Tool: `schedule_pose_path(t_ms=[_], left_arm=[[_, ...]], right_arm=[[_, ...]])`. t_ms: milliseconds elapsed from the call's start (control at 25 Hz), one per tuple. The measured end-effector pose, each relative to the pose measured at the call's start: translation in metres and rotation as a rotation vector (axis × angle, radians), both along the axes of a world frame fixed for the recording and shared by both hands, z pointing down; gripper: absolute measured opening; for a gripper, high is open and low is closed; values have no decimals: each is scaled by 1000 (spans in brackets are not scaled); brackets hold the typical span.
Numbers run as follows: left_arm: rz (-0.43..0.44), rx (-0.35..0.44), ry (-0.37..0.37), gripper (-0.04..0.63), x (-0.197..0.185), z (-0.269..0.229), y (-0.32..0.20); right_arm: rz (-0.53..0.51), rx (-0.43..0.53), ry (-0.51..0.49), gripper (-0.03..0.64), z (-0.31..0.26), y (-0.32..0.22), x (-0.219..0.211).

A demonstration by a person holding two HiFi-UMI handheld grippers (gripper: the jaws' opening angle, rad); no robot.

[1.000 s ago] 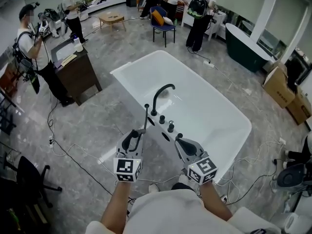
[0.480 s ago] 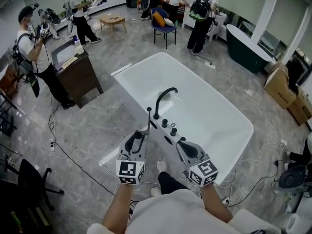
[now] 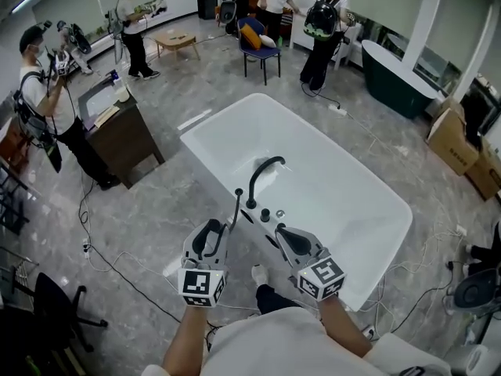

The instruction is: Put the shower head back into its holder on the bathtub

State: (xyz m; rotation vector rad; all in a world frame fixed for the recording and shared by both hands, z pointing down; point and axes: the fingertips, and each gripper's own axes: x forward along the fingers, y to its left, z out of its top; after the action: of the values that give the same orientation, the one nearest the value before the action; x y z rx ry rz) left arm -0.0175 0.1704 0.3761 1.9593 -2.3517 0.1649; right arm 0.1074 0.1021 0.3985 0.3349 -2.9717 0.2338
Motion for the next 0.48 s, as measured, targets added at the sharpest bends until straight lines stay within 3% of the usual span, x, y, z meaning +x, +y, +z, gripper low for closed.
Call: schedule_pose_path(t_ms=[480], left_arm=[[26,52,-7,140,-39,-34,-54]], right_arm=[[-2,-17,-7,18,1,-69,-56]])
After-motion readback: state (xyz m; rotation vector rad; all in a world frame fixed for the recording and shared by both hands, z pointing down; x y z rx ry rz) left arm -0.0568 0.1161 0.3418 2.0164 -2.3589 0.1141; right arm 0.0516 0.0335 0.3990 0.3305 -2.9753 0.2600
